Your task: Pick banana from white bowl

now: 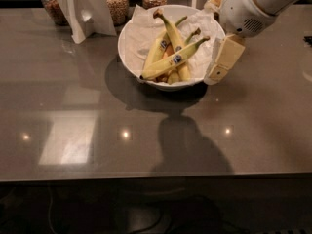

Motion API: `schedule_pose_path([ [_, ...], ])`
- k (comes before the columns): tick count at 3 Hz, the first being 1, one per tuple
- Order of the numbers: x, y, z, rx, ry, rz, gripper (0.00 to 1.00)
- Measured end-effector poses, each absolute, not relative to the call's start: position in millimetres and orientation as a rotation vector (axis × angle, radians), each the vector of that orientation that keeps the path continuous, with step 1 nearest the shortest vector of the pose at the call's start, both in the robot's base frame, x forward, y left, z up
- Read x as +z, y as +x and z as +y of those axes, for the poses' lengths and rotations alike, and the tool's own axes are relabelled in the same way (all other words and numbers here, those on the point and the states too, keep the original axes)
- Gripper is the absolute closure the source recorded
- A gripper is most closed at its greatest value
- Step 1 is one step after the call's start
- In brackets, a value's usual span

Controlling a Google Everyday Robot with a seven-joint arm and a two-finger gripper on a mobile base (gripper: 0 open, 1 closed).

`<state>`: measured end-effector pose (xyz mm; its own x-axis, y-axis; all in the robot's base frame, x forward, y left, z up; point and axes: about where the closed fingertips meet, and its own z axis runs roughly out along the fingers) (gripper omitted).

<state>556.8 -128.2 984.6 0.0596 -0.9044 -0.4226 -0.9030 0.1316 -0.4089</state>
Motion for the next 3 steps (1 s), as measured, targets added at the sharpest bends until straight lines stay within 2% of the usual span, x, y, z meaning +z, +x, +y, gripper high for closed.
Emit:
schedule_pose_path([
  [1, 976, 579, -107, -0.009, -1.803, 1.752, 0.14],
  [2, 969, 598, -89, -0.029, -1.853, 1.693, 0.38],
  [3, 961, 609, -77, -0.050, -1.901, 1.637, 0.54],
])
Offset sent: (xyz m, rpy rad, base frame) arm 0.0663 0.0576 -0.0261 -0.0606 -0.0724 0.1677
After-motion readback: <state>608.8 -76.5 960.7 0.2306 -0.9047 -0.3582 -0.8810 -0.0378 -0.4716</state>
